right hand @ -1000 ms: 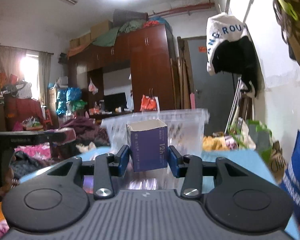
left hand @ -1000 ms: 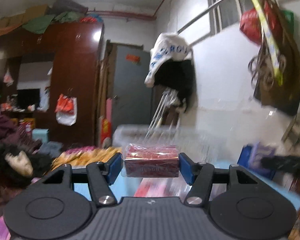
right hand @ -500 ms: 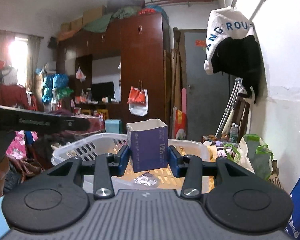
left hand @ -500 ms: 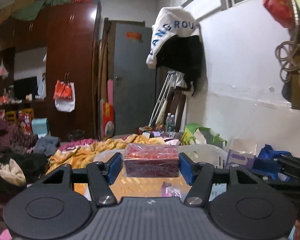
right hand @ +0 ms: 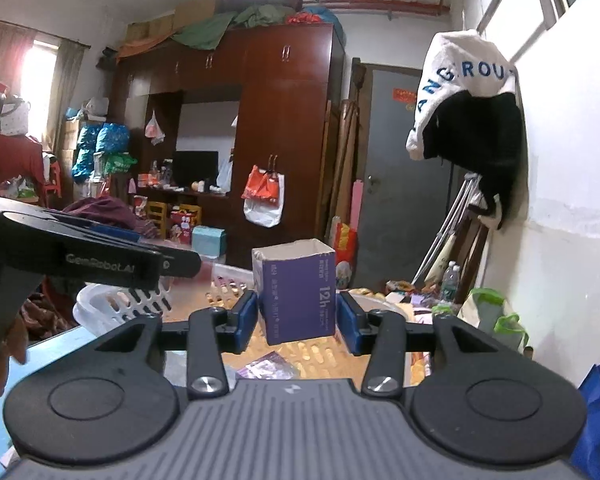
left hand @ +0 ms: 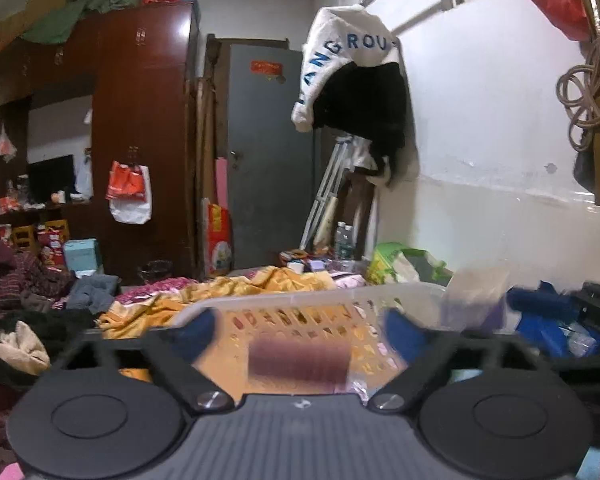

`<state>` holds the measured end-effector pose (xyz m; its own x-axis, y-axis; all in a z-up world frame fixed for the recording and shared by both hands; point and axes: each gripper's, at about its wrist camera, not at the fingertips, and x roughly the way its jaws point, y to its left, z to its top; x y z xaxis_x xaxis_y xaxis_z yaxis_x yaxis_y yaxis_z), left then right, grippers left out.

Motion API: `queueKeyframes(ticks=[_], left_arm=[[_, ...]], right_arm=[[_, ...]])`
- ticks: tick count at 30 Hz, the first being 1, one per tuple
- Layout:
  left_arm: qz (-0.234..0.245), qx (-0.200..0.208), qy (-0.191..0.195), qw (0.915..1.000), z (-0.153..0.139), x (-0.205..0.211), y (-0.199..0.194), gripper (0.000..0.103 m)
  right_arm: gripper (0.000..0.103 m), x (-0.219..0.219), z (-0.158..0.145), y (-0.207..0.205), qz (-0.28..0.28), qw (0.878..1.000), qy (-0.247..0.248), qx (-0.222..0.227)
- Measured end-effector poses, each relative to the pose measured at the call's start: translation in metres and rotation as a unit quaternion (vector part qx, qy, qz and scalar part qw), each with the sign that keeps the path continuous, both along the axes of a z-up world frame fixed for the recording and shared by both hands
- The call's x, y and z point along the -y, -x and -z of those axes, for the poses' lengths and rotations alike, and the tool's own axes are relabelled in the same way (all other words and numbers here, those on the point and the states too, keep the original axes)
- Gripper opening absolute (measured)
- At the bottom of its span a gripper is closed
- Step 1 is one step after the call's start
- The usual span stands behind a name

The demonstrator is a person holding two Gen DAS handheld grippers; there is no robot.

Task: Organize objects
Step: 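Carry both items over the white basket and open both grippers, then grasp the red-wrapped candy with the left gripper while the right grasps a clear plastic bag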

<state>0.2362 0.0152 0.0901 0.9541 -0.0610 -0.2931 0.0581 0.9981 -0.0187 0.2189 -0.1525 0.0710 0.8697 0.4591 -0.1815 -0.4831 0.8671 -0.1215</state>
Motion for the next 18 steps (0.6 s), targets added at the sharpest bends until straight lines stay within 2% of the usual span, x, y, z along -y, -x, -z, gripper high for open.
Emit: queueKeyframes(ticks=[1,3,7,11,13,16,18], left_arm=[[0.003,0.001,-0.003,1.0,0.0,0.001,0.003,0.098],[0.001,0.018,-0.011,0.9998,0.0,0.001,0.02,0.098],[-0.005,0.032,-0.005,0.9995,0.006,-0.006,0.071,0.098],[0.018,0.04,0.023,0.9988,0.041,-0.009,0.145,0.098],[0.009,0.048,0.026,0.9984,0.064,-0.001,0.182,0.098],[0.018,0.047,0.014,0.9986,0.087,0.016,0.211,0.098],[0.029,0.052,0.016,0.9981,0.098,0.026,0.229,0.098]], right_arm=[[0.089,0.001,0.0,0.002,0.0,1.0,-0.001,0.001],[0.103,0.008,-0.001,0.011,0.011,1.0,-0.011,0.018],[0.103,0.038,0.009,0.049,-0.008,0.998,-0.055,0.007],[0.103,0.073,0.049,0.098,0.005,0.997,-0.074,-0.028],[0.103,0.087,0.071,0.121,0.006,0.996,-0.078,-0.037],[0.103,0.1,0.097,0.14,0.027,0.995,-0.081,-0.052],[0.103,0.105,0.107,0.144,0.014,0.993,-0.097,-0.062]])
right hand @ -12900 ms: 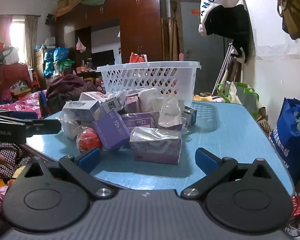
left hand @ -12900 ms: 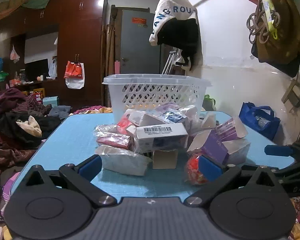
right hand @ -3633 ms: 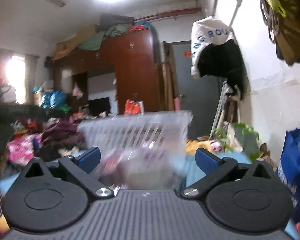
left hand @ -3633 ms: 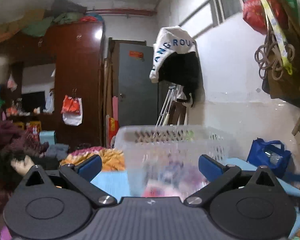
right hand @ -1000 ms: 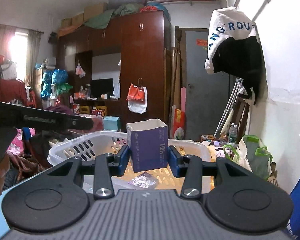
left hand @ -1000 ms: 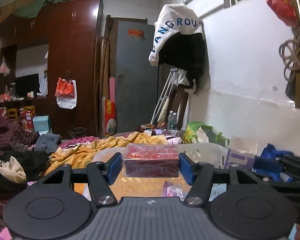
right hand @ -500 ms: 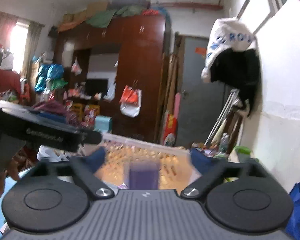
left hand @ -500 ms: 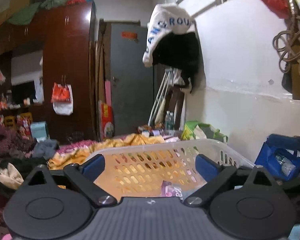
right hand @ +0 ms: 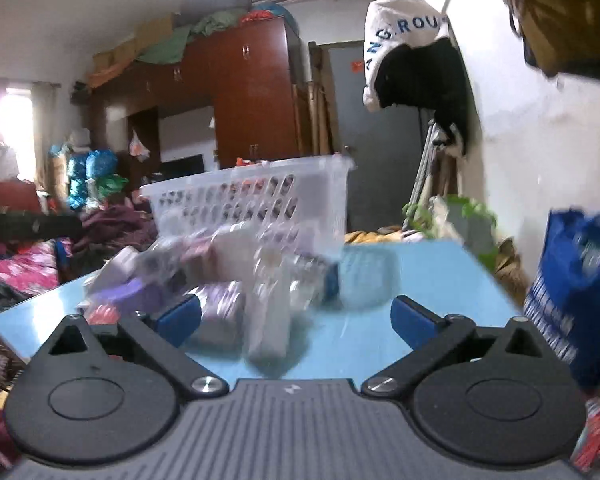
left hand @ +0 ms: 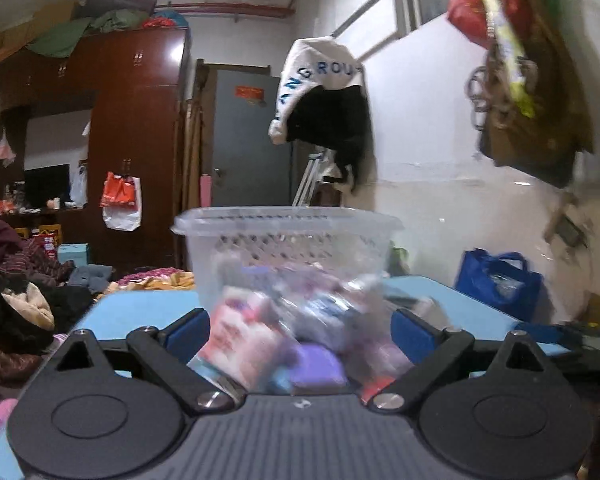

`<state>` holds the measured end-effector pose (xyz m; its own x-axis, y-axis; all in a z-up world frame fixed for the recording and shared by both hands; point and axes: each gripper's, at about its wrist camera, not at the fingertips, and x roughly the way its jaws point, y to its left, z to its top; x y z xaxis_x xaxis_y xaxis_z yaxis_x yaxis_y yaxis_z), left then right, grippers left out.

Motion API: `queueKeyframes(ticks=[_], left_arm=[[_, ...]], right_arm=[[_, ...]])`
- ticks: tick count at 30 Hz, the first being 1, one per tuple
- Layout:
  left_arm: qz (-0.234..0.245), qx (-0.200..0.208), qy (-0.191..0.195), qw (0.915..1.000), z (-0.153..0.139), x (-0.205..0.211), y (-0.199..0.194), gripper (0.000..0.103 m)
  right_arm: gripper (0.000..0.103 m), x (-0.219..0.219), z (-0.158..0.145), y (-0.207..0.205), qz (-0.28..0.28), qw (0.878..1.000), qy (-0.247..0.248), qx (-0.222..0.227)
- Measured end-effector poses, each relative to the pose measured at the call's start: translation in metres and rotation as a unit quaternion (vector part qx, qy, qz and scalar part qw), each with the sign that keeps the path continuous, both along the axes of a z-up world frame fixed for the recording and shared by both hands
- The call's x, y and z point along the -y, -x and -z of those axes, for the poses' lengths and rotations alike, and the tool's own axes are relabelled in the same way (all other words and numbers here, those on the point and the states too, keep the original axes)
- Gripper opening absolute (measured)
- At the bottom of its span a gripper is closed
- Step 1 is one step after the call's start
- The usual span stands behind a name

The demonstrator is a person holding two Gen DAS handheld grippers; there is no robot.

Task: Organize objects
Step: 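Grasp the red-wrapped candy with the left gripper while the right grasps a clear plastic bag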

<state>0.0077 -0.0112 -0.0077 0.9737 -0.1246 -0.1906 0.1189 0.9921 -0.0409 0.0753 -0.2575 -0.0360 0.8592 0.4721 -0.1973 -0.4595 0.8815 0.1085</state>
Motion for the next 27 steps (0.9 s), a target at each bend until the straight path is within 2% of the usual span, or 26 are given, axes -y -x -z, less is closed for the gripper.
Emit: queueKeyframes(ticks=[3,5,9,10,11,13,18,20,22,24,26,27], left_arm=[[0.012,0.005,-0.007,0.9999,0.011,0.012,0.013,0.098],[0.014,0.005,-0.025,0.9996,0.018,0.021,0.014,0.097],[0.035,-0.012,-0.027,0.999,0.031,0.027,0.009,0.096],[0.037,-0.013,-0.03,0.9988,0.034,0.028,0.009,0.096],[0.037,-0.014,-0.032,0.9987,0.037,0.03,0.01,0.096],[0.04,-0.013,-0.034,0.9985,0.04,0.032,0.01,0.096],[0.03,0.0,-0.047,0.9984,0.045,0.039,0.011,0.095],[0.031,-0.002,-0.047,0.9984,0.046,0.041,0.009,0.091],[0.028,-0.003,-0.048,0.9984,0.047,0.042,0.008,0.082],[0.023,-0.005,-0.055,0.9982,0.049,0.044,0.007,0.055],[0.024,-0.008,-0.055,0.9982,0.05,0.044,0.007,0.048],[0.023,-0.005,-0.055,0.9982,0.051,0.044,0.008,0.048]], right_arm=[[0.103,-0.006,0.001,-0.008,-0.005,1.0,-0.004,0.0],[0.095,-0.013,0.001,-0.013,-0.002,1.0,-0.001,0.002],[0.061,-0.03,0.006,-0.013,-0.011,0.999,0.03,-0.001],[0.055,-0.035,0.006,-0.016,-0.01,0.999,0.04,-0.005],[0.052,-0.037,0.01,-0.015,-0.013,0.999,0.043,-0.011],[0.035,-0.037,0.014,-0.015,-0.016,0.999,0.042,-0.019],[0.034,-0.028,0.017,-0.006,-0.018,0.999,0.036,-0.011],[0.034,-0.024,0.015,-0.004,-0.013,0.999,0.032,-0.004],[0.034,-0.021,0.013,-0.003,-0.011,1.0,0.028,0.001],[0.034,-0.019,0.011,-0.003,-0.01,1.0,0.023,0.001],[0.034,-0.017,0.011,-0.003,-0.011,1.0,0.02,0.001],[0.034,-0.017,0.011,-0.003,-0.012,1.0,0.019,0.001]])
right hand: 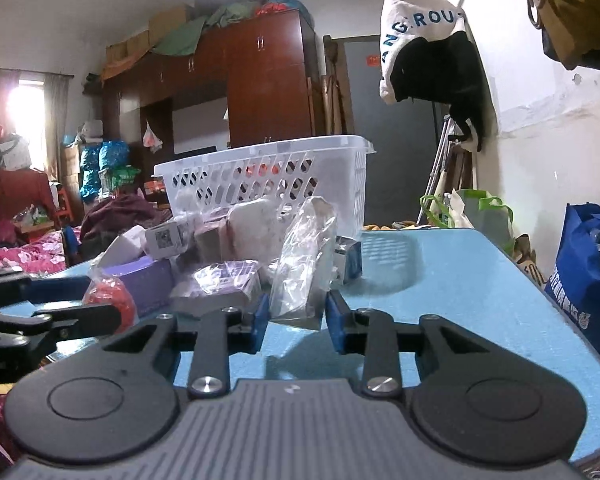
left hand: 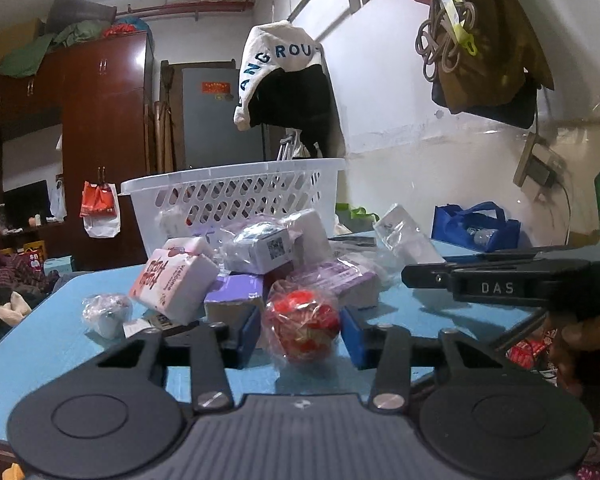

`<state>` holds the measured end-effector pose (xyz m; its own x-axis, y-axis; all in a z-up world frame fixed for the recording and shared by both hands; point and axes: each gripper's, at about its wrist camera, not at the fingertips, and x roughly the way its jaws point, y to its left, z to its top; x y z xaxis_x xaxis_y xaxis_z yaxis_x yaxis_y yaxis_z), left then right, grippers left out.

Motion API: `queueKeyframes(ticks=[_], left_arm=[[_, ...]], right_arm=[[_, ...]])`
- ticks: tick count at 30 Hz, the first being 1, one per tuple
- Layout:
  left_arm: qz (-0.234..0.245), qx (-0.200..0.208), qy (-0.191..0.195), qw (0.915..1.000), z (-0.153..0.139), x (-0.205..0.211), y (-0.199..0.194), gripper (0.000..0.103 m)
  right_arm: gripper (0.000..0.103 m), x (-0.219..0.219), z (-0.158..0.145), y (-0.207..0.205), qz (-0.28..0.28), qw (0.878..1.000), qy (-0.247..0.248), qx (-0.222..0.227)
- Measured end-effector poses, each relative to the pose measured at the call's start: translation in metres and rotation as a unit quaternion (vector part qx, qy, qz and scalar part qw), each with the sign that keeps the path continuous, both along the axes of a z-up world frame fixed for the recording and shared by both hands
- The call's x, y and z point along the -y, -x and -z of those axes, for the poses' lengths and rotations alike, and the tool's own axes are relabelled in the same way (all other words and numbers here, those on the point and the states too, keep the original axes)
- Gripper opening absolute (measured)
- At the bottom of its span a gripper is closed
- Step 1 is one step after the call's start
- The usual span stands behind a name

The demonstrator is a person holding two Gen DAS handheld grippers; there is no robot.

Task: Organize objects
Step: 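Grasp the red-wrapped candy with the left gripper while the right grasps a clear plastic bag, then lift both items and release them into the white basket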

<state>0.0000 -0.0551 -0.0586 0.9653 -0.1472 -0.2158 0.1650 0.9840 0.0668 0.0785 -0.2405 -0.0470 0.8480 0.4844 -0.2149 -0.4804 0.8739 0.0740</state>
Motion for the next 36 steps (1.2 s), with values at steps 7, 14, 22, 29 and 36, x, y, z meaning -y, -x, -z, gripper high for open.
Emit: queueKeyframes(ticks=[7,14,22,29,36], left_arm=[[-0.002,0.028,-0.001,0.9996,-0.006,-0.009,0.012,0.048],[-0.008,0.031,0.007,0.9995,-0.01,-0.019,0.011,0.048],[-0.011,0.034,0.022,0.9991,-0.015,-0.028,0.011,0.048],[-0.017,0.049,0.03,0.9982,-0.02,-0.039,0.013,0.048],[-0.013,0.056,0.039,0.9976,-0.033,-0.047,0.008,0.048]], right_arm=[[0.034,-0.001,-0.001,0.003,-0.006,1.0,0.003,0.009],[0.034,-0.001,-0.003,0.003,-0.007,1.0,0.001,0.01],[0.034,0.0,-0.009,0.01,-0.014,1.0,-0.004,0.02],[0.034,0.002,-0.015,0.01,-0.014,0.999,-0.012,0.029],[0.034,-0.001,-0.019,0.005,-0.019,0.999,-0.012,0.028]])
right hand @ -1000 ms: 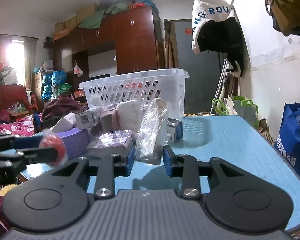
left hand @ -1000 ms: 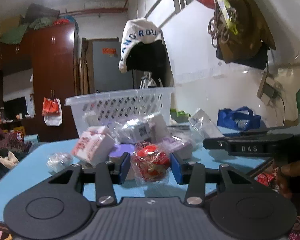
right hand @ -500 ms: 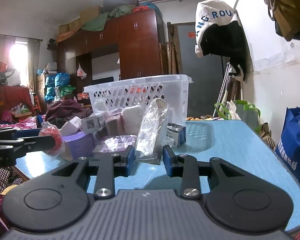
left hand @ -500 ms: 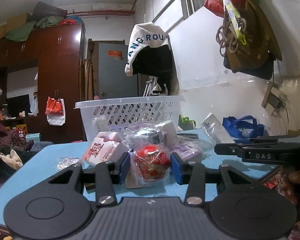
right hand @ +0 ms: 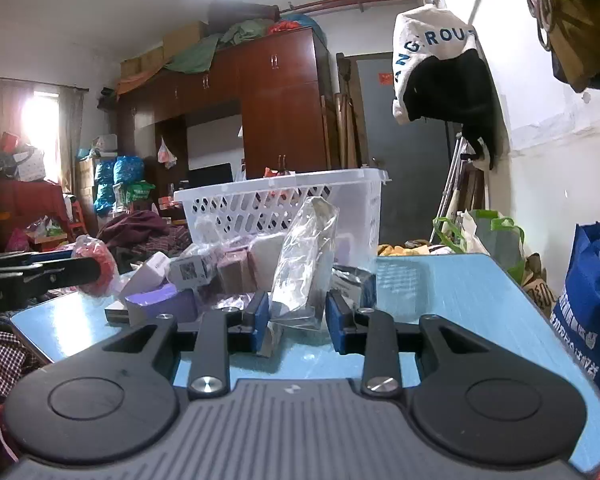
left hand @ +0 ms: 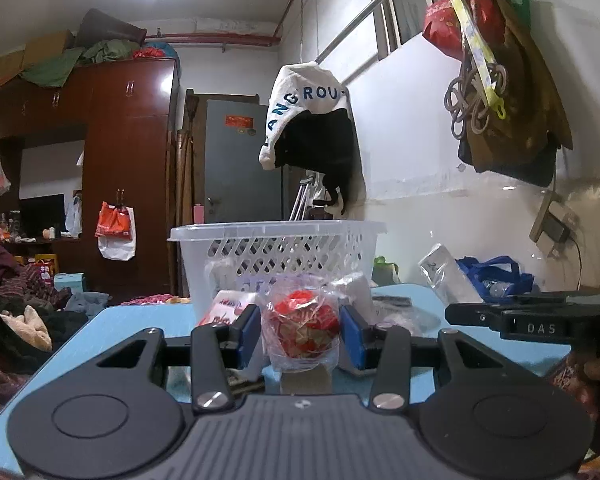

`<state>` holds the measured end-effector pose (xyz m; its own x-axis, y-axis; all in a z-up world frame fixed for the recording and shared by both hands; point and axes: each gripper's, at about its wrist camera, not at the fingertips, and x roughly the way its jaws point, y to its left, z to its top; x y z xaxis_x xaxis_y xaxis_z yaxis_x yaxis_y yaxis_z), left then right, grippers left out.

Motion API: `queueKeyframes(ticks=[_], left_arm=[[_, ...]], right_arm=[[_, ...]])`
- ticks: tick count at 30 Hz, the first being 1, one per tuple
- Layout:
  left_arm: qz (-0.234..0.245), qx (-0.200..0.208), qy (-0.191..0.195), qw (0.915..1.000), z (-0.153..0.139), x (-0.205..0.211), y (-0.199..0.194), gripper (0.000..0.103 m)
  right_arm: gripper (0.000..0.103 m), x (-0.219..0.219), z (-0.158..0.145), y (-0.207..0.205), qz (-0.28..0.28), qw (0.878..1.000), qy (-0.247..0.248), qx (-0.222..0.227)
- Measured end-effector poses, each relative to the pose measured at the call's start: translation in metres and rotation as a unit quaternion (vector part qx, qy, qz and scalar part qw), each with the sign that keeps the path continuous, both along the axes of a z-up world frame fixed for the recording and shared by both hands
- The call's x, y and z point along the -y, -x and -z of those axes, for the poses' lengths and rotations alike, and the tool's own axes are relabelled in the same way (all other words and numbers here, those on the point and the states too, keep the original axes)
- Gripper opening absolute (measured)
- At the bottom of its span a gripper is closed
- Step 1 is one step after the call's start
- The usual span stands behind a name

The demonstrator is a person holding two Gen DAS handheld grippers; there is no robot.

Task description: Organize objects

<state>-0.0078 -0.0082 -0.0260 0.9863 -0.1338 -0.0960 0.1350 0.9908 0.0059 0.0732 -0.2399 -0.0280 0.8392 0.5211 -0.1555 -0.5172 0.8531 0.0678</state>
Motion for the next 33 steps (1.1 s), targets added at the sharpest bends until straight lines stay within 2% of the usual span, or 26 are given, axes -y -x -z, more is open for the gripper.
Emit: queueKeyframes(ticks=[5,9,13,17,20,23,27,29,31,32,33], left_arm=[[0.018,-0.004,0.001,0.9998,-0.019,-0.005,-0.021,0.048],[0.031,0.004,-0.005,0.9995,-0.055,-0.011,-0.049,0.048],[0.035,-0.013,0.007,0.9993,-0.103,-0.016,-0.103,0.048],[0.007,-0.044,0.01,0.9989,-0.132,-0.016,-0.171,0.048],[-0.008,-0.091,0.022,0.9956,-0.134,-0.016,-0.221,0.048],[-0.008,-0.123,0.022,0.9922,-0.126,-0.013,-0.251,0.048],[-0.011,-0.145,0.039,0.9885,-0.111,-0.02,-0.265,0.048],[-0.008,-0.145,0.028,0.9889,-0.105,-0.019,-0.264,0.048],[-0.016,-0.127,0.011,0.9917,-0.102,-0.017,-0.26,0.057],[-0.023,-0.123,0.005,0.9922,-0.105,-0.015,-0.259,0.075],[-0.032,-0.116,0.004,0.9928,-0.106,-0.016,-0.255,0.079]], right_arm=[[0.034,-0.007,-0.016,0.001,-0.007,1.0,0.004,0.014],[0.034,-0.02,-0.036,-0.012,-0.012,1.0,0.012,0.022],[0.034,-0.037,-0.071,-0.046,-0.008,1.0,0.014,0.023],[0.034,-0.053,-0.101,-0.088,0.002,0.999,0.022,0.033],[0.034,-0.063,-0.114,-0.126,-0.011,0.999,0.026,0.014],[0.035,-0.073,-0.11,-0.157,0.018,0.998,0.066,0.001],[0.034,-0.079,-0.094,-0.182,0.025,0.995,0.092,-0.028],[0.034,-0.078,-0.089,-0.181,0.027,0.995,0.093,-0.028],[0.036,-0.078,-0.087,-0.179,0.023,0.995,0.098,-0.024],[0.039,-0.078,-0.086,-0.178,0.025,0.995,0.098,-0.024],[0.053,-0.079,-0.088,-0.178,0.024,0.995,0.098,-0.024]])
